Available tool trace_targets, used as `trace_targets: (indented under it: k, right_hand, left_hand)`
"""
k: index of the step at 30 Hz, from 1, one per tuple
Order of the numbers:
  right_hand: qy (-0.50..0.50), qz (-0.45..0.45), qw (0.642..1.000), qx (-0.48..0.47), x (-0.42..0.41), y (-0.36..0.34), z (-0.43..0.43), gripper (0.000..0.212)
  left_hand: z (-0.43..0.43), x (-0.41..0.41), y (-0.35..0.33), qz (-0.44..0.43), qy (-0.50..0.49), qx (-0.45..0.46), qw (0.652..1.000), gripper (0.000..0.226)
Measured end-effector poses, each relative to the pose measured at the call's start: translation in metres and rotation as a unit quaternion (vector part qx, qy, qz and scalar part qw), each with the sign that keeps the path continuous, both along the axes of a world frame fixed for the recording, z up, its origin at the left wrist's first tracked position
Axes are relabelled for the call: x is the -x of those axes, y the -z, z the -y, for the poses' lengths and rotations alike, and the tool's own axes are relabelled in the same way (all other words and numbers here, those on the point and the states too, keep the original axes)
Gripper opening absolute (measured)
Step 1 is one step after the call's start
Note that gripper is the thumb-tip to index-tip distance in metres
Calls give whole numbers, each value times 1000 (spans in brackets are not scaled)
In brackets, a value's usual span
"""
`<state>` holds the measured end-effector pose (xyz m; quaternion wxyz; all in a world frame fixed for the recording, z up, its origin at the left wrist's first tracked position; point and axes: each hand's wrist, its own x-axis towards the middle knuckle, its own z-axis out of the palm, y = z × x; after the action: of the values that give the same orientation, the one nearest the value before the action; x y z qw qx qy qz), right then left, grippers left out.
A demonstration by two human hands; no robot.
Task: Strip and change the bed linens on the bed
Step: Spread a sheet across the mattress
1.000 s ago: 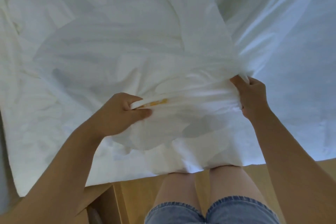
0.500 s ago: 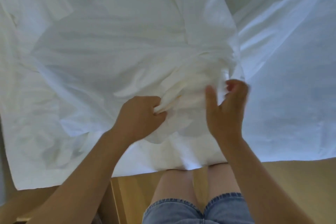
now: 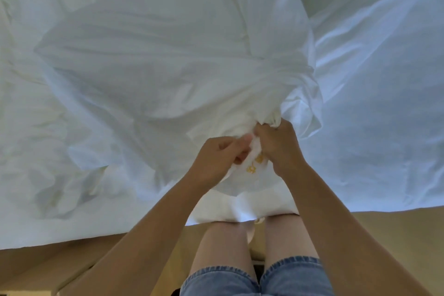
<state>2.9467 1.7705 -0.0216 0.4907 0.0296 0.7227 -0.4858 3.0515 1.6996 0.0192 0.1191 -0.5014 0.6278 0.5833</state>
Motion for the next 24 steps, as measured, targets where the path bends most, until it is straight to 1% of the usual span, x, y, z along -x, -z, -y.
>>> trace_targets:
  k: [1, 3, 4, 5, 7, 10, 11, 13, 14, 15, 17, 18, 19, 21, 22, 23, 24]
  right_hand:
    - [-1, 6, 1000, 9, -1, 2, -1, 20]
    - [7, 6, 999, 37, -5, 3, -2, 21]
    - [12, 5, 999, 53, -8, 4, -2, 21]
    - [16, 3, 998, 67, -13, 5, -1, 19]
    - [19, -26, 997, 72, -21, 10, 0, 13]
    - [28, -67, 996, 54, -22, 21, 2, 11]
    - [26, -74, 996, 50, -20, 24, 3, 13]
    - [9, -76, 996, 47, -14, 27, 0, 18]
    - [-8, -69, 997, 47, -10, 27, -3, 21]
    - [-31, -56, 997, 49, -5, 27, -6, 24]
    - [-90, -16, 994, 61, 9, 22, -16, 29]
    - [-116, 4, 991, 72, 17, 18, -21, 29]
    - [-138, 18, 987, 86, 27, 15, -26, 27]
    - [-155, 44, 981, 107, 58, 1, -43, 24]
    - [-158, 58, 978, 122, 79, -8, -55, 24]
    - [-156, 67, 975, 142, 104, -15, -71, 23]
    - [-146, 76, 973, 163, 131, -24, -91, 19]
  left_hand:
    - [1, -2, 7, 2, -56, 15, 998, 40]
    - [3, -5, 21, 32, -90, 80, 992, 33]
    - [3, -5, 26, 45, -95, 92, 990, 35]
    - [4, -4, 31, 52, -106, 84, 989, 42]
    - [5, 1, 42, 49, -141, 24, 988, 57]
    - [4, 12, 57, 98, -164, -52, 980, 74]
    - [2, 14, 62, 104, -187, -83, 973, 84]
    - [-7, 14, 74, 75, -255, -176, 948, 110]
    - [-13, 15, 77, 51, -286, -220, 931, 114]
    - [-19, 16, 77, 26, -310, -259, 914, 109]
    - [-29, 27, 75, -35, -371, -311, 874, 84]
    - [-33, 35, 76, -62, -399, -307, 862, 72]
    - [-39, 47, 75, -73, -414, -265, 867, 62]
    - [-58, 76, 61, -61, -440, -120, 888, 43]
    - [-73, 93, 50, -56, -450, -36, 891, 34]
    - [-95, 111, 36, -68, -457, 27, 886, 26]
    - [-122, 130, 24, -88, -467, 56, 878, 22]
